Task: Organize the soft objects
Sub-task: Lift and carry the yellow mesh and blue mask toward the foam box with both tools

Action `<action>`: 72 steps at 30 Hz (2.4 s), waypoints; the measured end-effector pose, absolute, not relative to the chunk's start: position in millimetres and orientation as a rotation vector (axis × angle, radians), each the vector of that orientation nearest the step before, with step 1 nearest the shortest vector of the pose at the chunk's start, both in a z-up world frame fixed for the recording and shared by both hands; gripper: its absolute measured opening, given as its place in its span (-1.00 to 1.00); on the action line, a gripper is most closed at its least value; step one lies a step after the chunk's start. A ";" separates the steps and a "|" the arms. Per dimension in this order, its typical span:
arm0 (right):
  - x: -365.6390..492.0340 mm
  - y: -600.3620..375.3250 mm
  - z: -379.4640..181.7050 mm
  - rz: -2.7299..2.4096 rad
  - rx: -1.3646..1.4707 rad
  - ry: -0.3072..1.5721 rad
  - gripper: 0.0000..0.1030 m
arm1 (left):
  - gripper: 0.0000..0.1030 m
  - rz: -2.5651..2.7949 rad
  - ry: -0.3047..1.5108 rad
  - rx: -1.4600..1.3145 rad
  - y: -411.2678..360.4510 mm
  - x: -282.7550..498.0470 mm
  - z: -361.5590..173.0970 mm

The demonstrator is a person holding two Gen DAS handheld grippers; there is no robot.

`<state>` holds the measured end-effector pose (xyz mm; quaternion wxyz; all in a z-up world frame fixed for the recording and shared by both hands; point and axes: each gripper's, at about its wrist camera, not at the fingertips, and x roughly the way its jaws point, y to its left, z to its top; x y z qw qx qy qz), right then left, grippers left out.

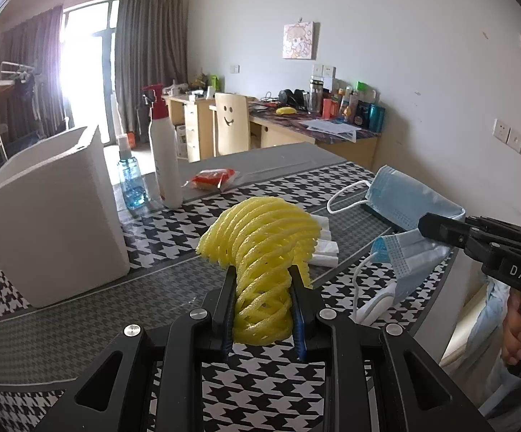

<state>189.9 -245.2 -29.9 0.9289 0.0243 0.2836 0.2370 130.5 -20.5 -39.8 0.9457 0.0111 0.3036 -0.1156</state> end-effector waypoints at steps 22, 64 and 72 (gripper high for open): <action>202.6 -230.0 -19.9 0.522 0.042 0.550 -0.55 | -0.49 -0.176 0.552 0.066 -8.5 132.4 -18.5; 231.9 -192.3 14.8 0.573 0.007 0.489 -0.55 | -0.49 -0.103 0.456 0.086 18.3 153.3 23.7; 230.4 -186.5 25.7 0.587 0.002 0.461 -0.55 | -0.49 -0.097 0.443 0.077 25.1 158.9 32.4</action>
